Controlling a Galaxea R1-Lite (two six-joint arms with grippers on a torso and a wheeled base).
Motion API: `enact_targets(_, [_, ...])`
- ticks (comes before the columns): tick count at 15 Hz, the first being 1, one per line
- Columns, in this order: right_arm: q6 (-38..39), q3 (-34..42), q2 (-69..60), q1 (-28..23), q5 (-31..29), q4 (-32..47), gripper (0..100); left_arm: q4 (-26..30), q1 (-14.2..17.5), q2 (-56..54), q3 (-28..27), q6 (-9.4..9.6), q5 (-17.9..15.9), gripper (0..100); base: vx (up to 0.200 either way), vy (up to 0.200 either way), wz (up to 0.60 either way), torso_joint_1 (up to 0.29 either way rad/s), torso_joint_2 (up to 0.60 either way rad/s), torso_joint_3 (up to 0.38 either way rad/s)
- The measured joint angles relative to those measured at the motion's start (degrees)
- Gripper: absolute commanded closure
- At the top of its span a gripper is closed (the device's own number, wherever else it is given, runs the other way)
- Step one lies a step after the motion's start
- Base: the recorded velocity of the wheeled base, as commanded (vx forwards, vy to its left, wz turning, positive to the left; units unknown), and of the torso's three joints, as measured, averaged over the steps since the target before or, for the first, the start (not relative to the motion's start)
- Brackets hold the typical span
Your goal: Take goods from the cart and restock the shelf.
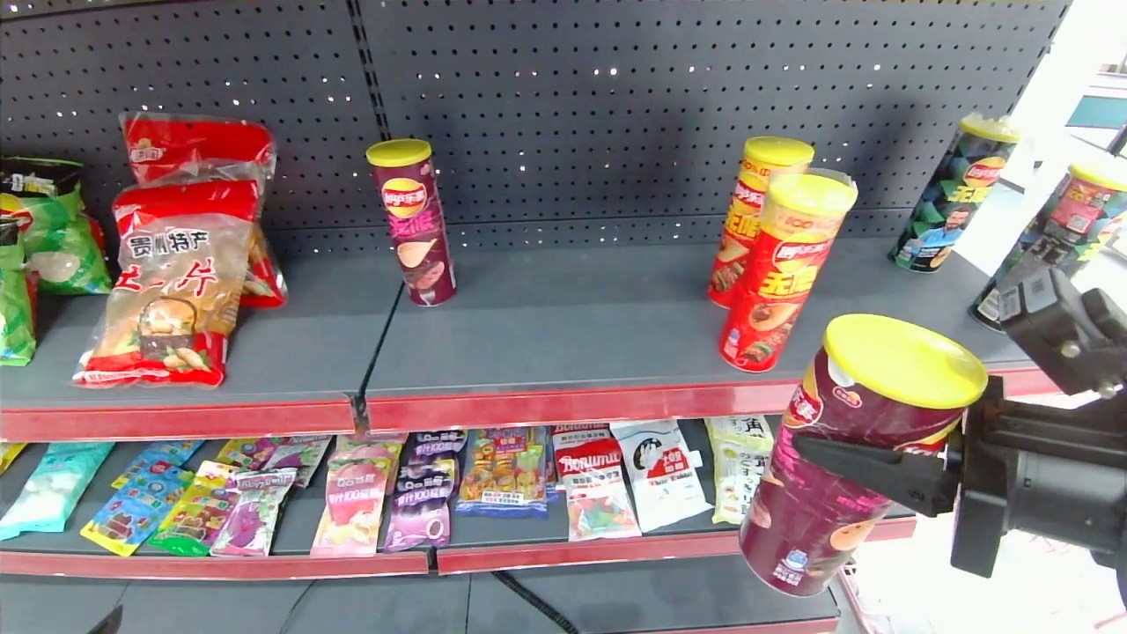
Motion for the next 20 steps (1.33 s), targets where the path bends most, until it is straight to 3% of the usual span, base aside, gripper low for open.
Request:
enact_targets(15, [-1.0, -0.4, 1.6, 1.8, 0.0, -0.4, 100, 0.0, 0.0, 0.0, 0.4, 0.09, 0.0, 0, 0.0, 0.2, 0.0, 0.002, 0.0, 0.003])
enact_targets(19, [-1.0, 0.0, 1.6, 1.8, 0.0, -0.4, 100, 0.0, 0.0, 0.0, 1.0, 0.39, 0.0, 0, 0.0, 0.0, 0.0, 0.0, 0.0, 0.0])
enact_targets(20, [-1.0, 0.1, 1.6, 1.8, 0.0, -0.4, 100, 0.0, 0.0, 0.0, 1.2, 1.29, 0.2, 0, 0.0, 0.0, 0.0, 0.0, 0.0, 0.0])
